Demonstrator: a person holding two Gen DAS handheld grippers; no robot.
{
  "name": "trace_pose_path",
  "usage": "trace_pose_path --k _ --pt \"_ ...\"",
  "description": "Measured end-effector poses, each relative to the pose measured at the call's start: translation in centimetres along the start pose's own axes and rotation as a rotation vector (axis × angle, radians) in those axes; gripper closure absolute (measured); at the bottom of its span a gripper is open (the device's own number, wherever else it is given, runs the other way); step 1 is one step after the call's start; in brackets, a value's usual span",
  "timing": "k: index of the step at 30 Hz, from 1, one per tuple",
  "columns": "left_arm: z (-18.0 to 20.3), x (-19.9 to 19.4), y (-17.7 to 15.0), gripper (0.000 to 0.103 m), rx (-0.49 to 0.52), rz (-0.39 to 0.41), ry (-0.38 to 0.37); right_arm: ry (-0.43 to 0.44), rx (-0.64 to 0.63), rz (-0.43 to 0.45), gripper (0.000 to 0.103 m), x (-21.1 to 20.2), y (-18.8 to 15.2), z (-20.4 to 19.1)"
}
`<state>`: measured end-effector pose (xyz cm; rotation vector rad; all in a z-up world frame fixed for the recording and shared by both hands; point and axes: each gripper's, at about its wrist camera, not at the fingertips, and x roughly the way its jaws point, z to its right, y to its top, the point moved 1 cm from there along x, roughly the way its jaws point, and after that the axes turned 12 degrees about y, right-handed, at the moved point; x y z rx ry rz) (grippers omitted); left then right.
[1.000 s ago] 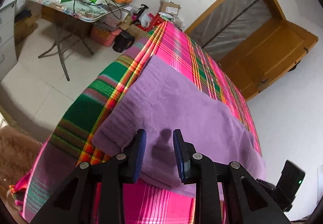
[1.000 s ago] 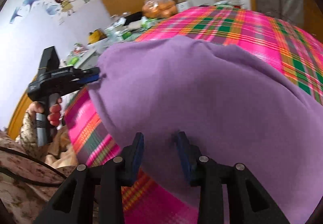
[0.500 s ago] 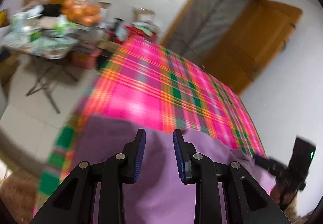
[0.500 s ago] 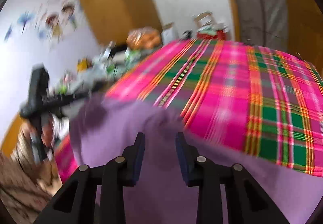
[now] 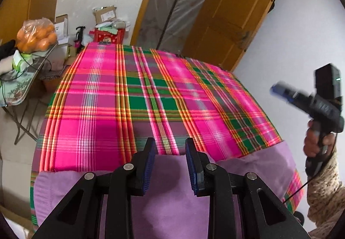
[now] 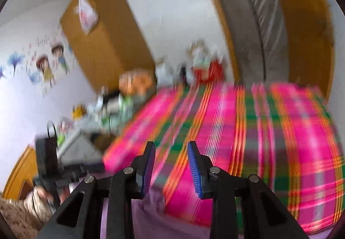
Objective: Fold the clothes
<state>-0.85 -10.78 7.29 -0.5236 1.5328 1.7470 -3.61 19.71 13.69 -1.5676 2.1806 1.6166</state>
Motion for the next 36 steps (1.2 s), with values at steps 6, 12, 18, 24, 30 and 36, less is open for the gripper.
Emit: trace_pose_path --k 6,12,18,24,30,36 --pt "-1.7 2.8 -1.5 0.074 -0.052 -0.082 0.036 0.021 0.011 -0.311 0.07 7.3 -4.3 2.4" --pt "-3.0 4.3 -2.0 0.074 -0.115 -0.099 0.04 0.072 -0.112 -0.453 0.07 10.5 -6.3 1.7" --pt "-3.5 5.5 -2.9 0.074 -0.138 -0.134 0.05 0.062 -0.306 -0.515 0.069 11.5 -7.6 0.4" --pt "-3.7 5.8 -3.1 0.074 -0.164 -0.142 0.047 0.128 -0.327 -0.512 0.069 11.8 -7.3 0.1" --pt "-3.8 5.9 -3.1 0.074 -0.174 -0.141 0.043 0.145 -0.367 -0.519 0.069 12.2 -6.8 -0.9" --pt "-3.8 6.1 -3.1 0.074 -0.181 -0.136 0.035 0.154 -0.36 -0.549 0.069 13.0 -7.2 -1.0"
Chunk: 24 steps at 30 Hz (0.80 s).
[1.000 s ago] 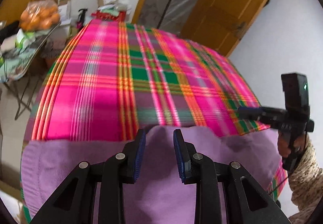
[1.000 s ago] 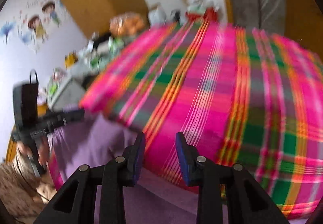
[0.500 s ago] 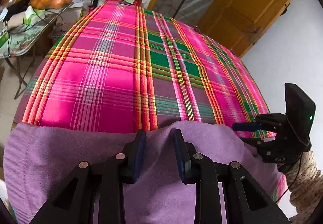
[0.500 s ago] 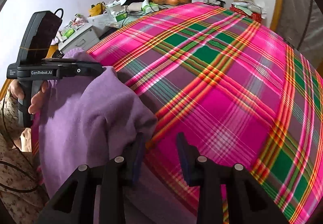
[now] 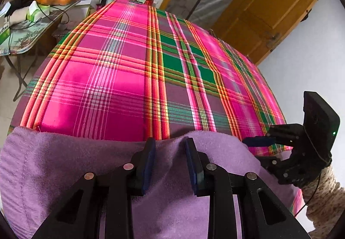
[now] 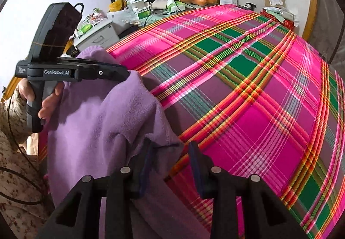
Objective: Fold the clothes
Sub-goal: 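Grasp the sweatshirt fabric with the right gripper near the left gripper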
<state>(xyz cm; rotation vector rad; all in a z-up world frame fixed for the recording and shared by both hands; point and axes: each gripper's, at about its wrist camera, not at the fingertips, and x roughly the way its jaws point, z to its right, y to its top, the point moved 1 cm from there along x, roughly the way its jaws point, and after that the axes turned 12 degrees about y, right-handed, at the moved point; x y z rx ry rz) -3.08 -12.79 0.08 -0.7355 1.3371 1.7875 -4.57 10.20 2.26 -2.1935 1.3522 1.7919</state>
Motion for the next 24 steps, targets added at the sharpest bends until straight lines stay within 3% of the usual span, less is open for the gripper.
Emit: trace_pose_path --k 5,6,7,10,15,17,24 --pt "-0.2 -0.1 -0.1 0.074 -0.005 0.002 -0.005 0.013 0.023 -0.001 0.068 1.0 1.2 0.1" --pt "-0.3 -0.2 -0.1 0.074 -0.008 0.002 -0.007 0.02 0.028 -0.002 0.074 1.2 1.4 0.1" --pt "-0.3 -0.2 -0.1 0.074 -0.01 0.002 -0.01 0.032 0.037 -0.004 0.087 1.3 1.5 0.2" --pt "-0.4 -0.2 -0.1 0.074 -0.014 0.004 -0.014 0.049 0.062 0.01 0.093 1.0 1.7 0.5" --pt "-0.7 -0.4 0.0 0.074 -0.03 0.016 -0.016 0.007 0.076 0.14 0.095 -1.6 2.9 1.0" --pt "-0.8 -0.3 0.0 0.074 -0.032 0.018 -0.015 -0.01 0.073 0.154 0.095 -1.9 3.4 1.3" --pt "-0.9 -0.3 -0.1 0.074 -0.03 0.02 -0.011 -0.036 0.109 0.077 0.095 1.6 4.1 3.9"
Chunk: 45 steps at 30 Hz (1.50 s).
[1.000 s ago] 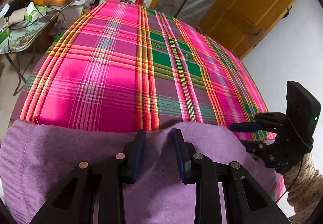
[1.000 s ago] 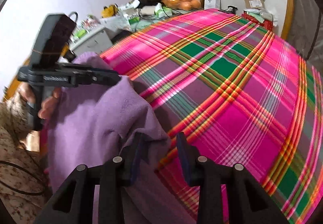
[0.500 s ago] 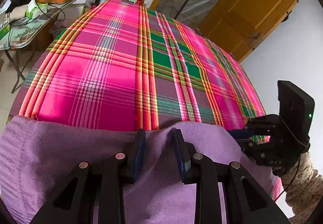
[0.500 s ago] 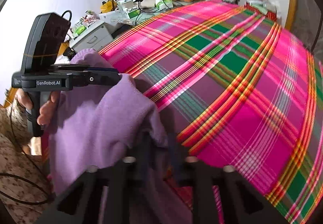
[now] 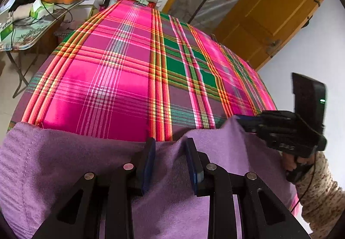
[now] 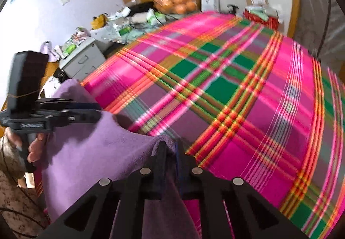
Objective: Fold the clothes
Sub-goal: 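Grasp the sweatshirt fabric with the right gripper near the left gripper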
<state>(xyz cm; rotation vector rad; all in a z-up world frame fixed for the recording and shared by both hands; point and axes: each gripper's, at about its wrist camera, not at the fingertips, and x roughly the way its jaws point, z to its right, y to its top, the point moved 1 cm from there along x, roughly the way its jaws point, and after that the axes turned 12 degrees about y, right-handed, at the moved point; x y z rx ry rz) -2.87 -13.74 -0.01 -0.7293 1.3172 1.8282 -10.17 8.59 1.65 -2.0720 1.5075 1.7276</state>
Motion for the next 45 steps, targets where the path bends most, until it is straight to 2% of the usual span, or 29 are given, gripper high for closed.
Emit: trace_pose_path --k 3,8,10,13,15,18,21,24,26,28,30,33,36,39,43,45 --pt "0.0 0.0 0.1 0.074 0.001 -0.002 0.004 0.002 0.003 0.015 0.093 0.1 -0.1 0.4" --pt "0.3 0.0 0.1 0.074 0.005 -0.002 0.02 -0.116 0.032 0.056 0.093 -1.8 -0.1 1.3" --pt "0.3 0.0 0.0 0.074 0.006 -0.003 0.029 -0.109 0.078 0.099 0.093 -3.5 -0.3 2.0" --pt "0.4 -0.3 0.0 0.074 0.008 -0.001 0.041 -0.07 0.108 0.153 0.093 -5.8 -1.2 1.8" --pt "0.5 -0.6 -0.1 0.074 0.007 0.005 0.043 -0.004 0.126 0.166 0.091 -6.8 -2.1 1.6" --pt "0.8 -0.9 -0.2 0.074 0.013 0.009 0.038 0.075 0.144 0.122 0.091 -6.4 -3.2 1.4" --pt "1.2 -1.0 -0.3 0.074 0.024 0.007 0.037 0.064 0.154 0.05 0.089 -5.4 -4.2 1.3" --pt "1.4 -1.3 -0.4 0.074 0.03 0.009 0.035 0.082 0.177 0.052 0.089 -5.6 -5.0 1.6" --pt "1.4 -1.5 -0.5 0.074 0.028 0.011 0.033 0.125 0.208 0.078 0.086 -6.4 -5.6 2.0" --pt "1.3 -1.4 -0.6 0.074 0.025 0.009 0.032 0.175 0.234 0.082 0.072 -7.0 -6.3 2.4" --pt "1.3 -1.3 -0.6 0.074 0.023 0.006 0.034 0.196 0.258 0.069 0.07 -6.8 -7.0 2.8" --pt "1.4 -1.2 -0.6 0.074 0.021 0.003 0.038 0.228 0.263 0.082 0.071 -6.7 -7.6 2.3" --pt "1.4 -1.3 -0.5 0.074 0.023 0.004 0.037 0.264 0.222 0.12 0.087 -7.2 -7.5 0.7" --pt "1.3 -1.2 -0.5 0.074 0.019 0.001 0.036 0.326 0.164 0.105 0.087 -6.9 -7.4 -0.8" --pt "1.2 -1.2 -0.6 0.074 0.017 0.0 0.036 0.28 0.142 0.039 0.087 -5.3 -7.3 -1.5" --pt "1.2 -1.2 -0.6 0.074 0.017 0.0 0.034 0.222 0.162 0.05 0.087 -5.1 -7.1 -1.2"
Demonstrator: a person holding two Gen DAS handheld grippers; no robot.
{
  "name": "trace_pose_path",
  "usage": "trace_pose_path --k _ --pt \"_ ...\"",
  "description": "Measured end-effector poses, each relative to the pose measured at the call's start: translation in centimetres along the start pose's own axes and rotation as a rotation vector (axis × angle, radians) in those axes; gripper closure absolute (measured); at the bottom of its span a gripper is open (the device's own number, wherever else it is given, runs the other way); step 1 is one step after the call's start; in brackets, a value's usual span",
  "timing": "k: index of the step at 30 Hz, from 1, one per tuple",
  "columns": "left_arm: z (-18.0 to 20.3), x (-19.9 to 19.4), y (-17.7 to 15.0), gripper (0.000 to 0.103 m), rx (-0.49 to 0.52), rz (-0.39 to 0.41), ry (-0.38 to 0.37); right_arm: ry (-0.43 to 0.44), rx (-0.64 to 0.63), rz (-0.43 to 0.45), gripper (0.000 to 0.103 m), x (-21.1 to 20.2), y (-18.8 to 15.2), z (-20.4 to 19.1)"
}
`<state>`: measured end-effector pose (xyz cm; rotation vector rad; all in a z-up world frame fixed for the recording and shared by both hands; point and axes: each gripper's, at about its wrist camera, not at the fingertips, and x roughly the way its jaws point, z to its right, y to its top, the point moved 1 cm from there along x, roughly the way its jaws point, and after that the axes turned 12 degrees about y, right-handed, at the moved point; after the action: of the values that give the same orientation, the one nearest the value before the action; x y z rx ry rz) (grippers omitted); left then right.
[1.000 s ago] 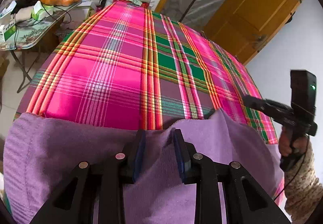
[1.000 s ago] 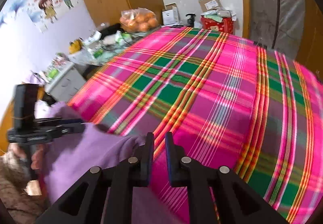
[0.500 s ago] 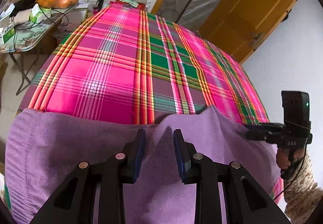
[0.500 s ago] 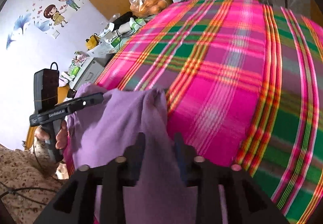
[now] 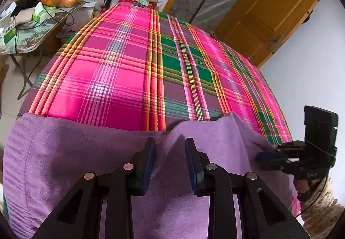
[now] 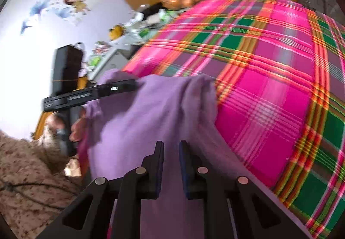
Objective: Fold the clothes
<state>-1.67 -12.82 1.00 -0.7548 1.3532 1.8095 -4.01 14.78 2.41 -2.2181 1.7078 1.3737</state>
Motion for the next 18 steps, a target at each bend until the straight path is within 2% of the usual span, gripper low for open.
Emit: trace_pose_path --k 2,3,6,11,13,14,16,18 --pt "-0.1 0.0 0.0 0.074 -0.001 -0.001 -0.002 -0.034 -0.007 0.055 0.087 -0.8 0.4 -0.1" --pt "-0.1 0.0 0.0 0.074 -0.002 -0.001 -0.002 -0.05 -0.011 0.082 0.084 -1.2 0.6 -0.1" --pt "-0.2 0.1 0.0 0.074 -0.007 -0.002 -0.004 -0.108 0.004 0.128 0.082 -2.0 1.0 0.2" --pt "-0.2 0.3 0.0 0.074 -0.011 -0.005 -0.004 -0.166 -0.002 0.126 0.072 -1.4 1.5 0.8" --pt "-0.2 0.3 -0.1 0.074 -0.011 -0.005 -0.004 -0.14 0.007 0.098 0.072 -0.9 1.8 1.3" --pt "-0.2 0.3 -0.1 0.074 -0.011 -0.005 -0.004 -0.103 0.017 0.081 0.072 -0.5 1.8 1.4" --pt "-0.2 0.3 -0.1 0.074 -0.013 -0.005 -0.005 -0.057 0.017 0.05 0.094 0.2 1.7 1.1" --pt "-0.3 0.3 -0.1 0.074 -0.015 -0.006 -0.008 -0.052 -0.009 0.038 0.096 0.3 1.4 0.4"
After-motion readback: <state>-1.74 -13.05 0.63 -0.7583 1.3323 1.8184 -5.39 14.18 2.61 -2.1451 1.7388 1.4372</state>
